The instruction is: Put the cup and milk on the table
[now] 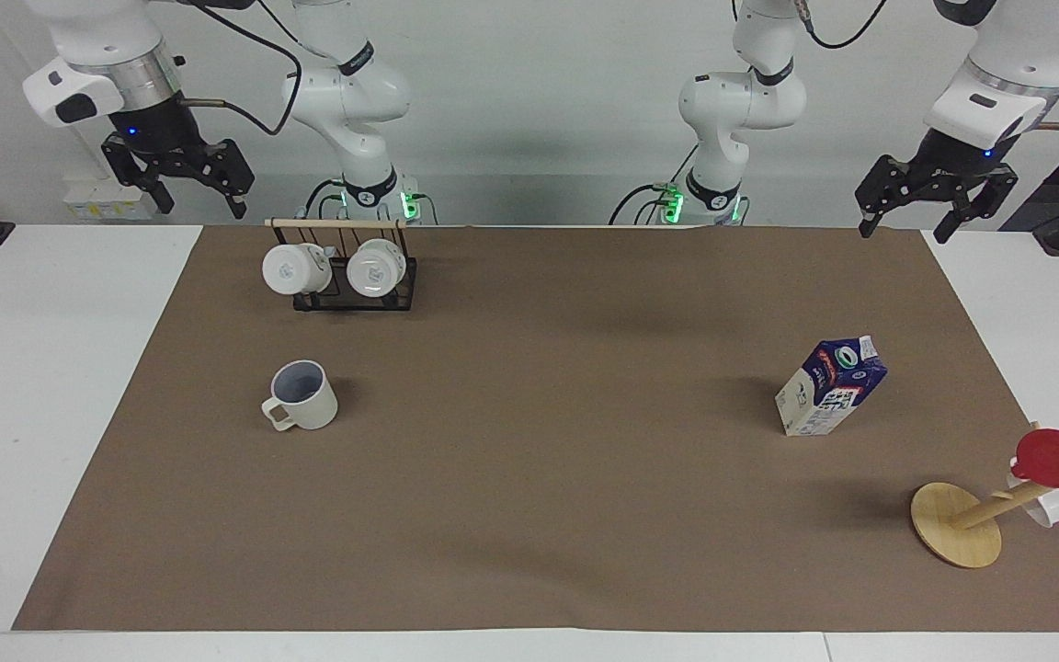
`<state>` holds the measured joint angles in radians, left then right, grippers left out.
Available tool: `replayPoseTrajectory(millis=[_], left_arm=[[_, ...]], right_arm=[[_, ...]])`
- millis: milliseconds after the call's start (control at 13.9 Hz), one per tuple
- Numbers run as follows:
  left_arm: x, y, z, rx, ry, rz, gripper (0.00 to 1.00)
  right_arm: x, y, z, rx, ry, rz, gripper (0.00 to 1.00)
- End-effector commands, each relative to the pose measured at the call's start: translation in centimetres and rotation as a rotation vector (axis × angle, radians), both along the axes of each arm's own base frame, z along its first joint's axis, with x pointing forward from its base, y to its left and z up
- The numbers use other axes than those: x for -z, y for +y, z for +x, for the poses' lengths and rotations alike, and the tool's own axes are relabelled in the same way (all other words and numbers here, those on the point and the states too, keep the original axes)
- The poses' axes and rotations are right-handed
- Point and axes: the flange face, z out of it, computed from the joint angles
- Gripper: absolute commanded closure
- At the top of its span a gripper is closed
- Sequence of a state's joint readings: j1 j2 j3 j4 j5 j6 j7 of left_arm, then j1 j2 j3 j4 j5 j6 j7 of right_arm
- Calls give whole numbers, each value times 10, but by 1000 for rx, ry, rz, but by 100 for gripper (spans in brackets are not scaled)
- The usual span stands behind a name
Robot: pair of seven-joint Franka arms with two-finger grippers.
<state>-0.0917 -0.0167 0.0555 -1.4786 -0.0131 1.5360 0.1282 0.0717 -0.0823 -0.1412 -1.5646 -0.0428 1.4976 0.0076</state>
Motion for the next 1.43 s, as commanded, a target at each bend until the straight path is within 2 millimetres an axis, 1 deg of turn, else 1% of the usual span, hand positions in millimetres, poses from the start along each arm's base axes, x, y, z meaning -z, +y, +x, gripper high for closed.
replayPoseTrajectory(millis=[0,645,1363], left_arm=[[-3,2,-6,7,4,-10,0],[-3,0,-5,9,2,-10,0],[-2,5,-3,-3,-12,-10,0]], right_arm=[[-1,0,-7,14,4,-2,0],[0,0,-8,15,9,-1,0],[1,0,-9,14,9,-1,0]])
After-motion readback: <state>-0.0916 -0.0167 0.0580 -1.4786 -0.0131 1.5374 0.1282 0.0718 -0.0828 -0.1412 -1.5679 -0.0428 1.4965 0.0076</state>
